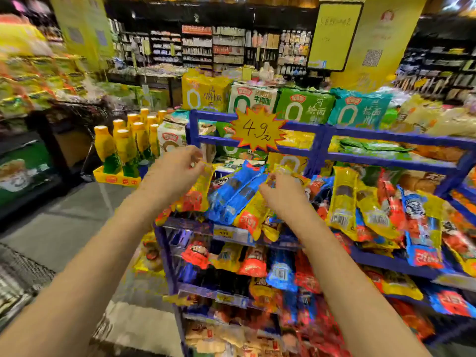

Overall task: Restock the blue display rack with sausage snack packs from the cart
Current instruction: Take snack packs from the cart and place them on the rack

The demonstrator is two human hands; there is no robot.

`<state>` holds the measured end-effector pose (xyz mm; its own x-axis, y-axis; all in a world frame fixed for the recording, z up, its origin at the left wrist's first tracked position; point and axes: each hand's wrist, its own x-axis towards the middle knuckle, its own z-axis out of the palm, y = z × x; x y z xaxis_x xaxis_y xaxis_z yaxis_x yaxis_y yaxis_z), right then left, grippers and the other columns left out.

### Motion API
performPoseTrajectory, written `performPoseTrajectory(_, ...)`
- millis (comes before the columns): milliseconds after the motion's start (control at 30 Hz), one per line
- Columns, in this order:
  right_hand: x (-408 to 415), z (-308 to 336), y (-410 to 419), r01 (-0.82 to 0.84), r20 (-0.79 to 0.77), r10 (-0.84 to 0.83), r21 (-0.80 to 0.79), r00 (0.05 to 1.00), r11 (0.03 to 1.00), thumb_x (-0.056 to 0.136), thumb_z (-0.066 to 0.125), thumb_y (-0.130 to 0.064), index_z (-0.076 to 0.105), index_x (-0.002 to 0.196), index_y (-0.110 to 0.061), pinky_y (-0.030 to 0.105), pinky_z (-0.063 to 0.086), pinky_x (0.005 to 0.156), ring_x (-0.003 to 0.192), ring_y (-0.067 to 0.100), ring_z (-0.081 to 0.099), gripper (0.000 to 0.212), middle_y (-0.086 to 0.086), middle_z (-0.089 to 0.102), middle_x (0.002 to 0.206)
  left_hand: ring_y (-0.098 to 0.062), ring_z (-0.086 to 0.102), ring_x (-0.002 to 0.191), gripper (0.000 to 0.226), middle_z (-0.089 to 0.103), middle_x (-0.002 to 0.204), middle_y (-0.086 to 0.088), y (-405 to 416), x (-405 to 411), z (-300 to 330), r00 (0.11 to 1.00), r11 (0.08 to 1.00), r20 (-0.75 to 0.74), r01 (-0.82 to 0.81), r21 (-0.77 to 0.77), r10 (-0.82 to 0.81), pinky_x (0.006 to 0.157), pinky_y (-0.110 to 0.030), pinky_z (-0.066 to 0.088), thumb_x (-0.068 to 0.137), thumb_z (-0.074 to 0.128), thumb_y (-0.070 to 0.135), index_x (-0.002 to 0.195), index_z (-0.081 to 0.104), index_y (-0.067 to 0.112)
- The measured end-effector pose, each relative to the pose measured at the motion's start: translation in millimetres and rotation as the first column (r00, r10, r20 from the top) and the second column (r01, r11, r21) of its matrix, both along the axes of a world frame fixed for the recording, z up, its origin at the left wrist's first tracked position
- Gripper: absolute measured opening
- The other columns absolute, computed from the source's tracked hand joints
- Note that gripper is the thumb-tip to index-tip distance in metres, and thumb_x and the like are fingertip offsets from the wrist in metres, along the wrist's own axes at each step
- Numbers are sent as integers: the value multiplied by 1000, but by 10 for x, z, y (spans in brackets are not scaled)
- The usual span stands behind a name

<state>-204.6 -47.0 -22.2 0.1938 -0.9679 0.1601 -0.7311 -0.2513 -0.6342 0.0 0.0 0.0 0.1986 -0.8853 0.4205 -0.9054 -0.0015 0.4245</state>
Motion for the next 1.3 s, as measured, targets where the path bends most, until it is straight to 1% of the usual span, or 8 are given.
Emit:
performPoseTrajectory(200, 145, -153, -284, 230, -271, -206, 63, 940, 971, 88, 55, -47, 41, 130, 0, 39, 46, 90, 120, 36, 51, 65, 19, 52, 130, -36, 57, 98, 41, 60, 110, -22, -382, 119, -119, 963, 912, 180, -249, 326, 199, 78, -42, 47, 91, 53, 34, 115, 52, 1)
performPoseTrajectory(367, 292, -273, -388, 318, -591, -279, -39, 757, 947, 82, 42, -73, 56, 124, -8, 33, 44, 80, 114, 29, 54, 79, 10, 57, 124, -35, 59, 92, 27, 63, 99, -19, -464, 191, -232, 949, 921, 205, -290, 259, 241, 68, -37, 44, 86, 62, 28, 95, 59, 2)
performPoseTrajectory(567, 400, -313, -384, 347, -641, -285, -30, 713, 937, 87, 43, -64, 60, 109, -11, 34, 29, 72, 93, 26, 54, 60, 6, 60, 104, -31, 56, 75, 41, 51, 68, -8, -494, 192, -316, 946, 874, 167, -322, 363, 279, 57, -31, 38, 85, 65, 30, 61, 38, 12)
performPoseTrajectory(767, 450, -249, -267, 342, -372, -316, 4, 873, 940, 90, 57, -45, 36, 131, 1, 38, 45, 84, 109, 31, 57, 65, 18, 46, 130, -28, 49, 63, 29, 51, 66, -11, -415, 193, -339, 965, 949, -24, -252, 191, 261, 48, -30, 32, 85, 60, 23, 67, 49, 3)
performPoseTrajectory(900, 424, -216, -298, 234, 73, -242, 102, 967, 967, 81, 69, -34, 58, 91, -3, 27, 39, 53, 74, 29, 57, 34, 22, 58, 110, -28, 50, 56, 36, 56, 64, -15, -303, 125, -215, 937, 991, -321, -126, 50, 135, 49, -32, 31, 86, 59, 30, 81, 62, -6)
performPoseTrajectory(967, 368, -187, -324, 132, 360, -167, 120, 918, 984, 75, 73, -31, 59, 83, -9, 32, 47, 56, 71, 27, 59, 28, 14, 64, 91, -24, 41, 49, 38, 45, 57, -12, -233, 73, -162, 870, 997, -486, -68, 41, 79, 50, -30, 29, 86, 61, 30, 82, 63, -7)
performPoseTrajectory(1067, 282, -78, -268, -3, 628, -119, 190, 769, 982, 73, 79, -31, 53, 87, -26, 47, 57, 77, 84, 28, 68, 30, 10, 69, 97, -30, 59, 66, 28, 64, 77, -25, -98, -7, -113, 606, 997, -795, 65, 43, -5, 64, -46, 51, 84, 66, 27, 81, 68, -1)
performPoseTrajectory(1300, 280, 177, 38, -218, 800, 17, 143, 600, 965, 83, 70, -26, 57, 111, -14, 23, 54, 53, 62, 7, 67, 33, 0, 69, 85, -30, 69, 83, 20, 72, 99, -13, 380, -96, -45, 377, 988, -919, 140, -68, -116, 71, -40, 56, 85, 64, 24, 103, 69, 16)
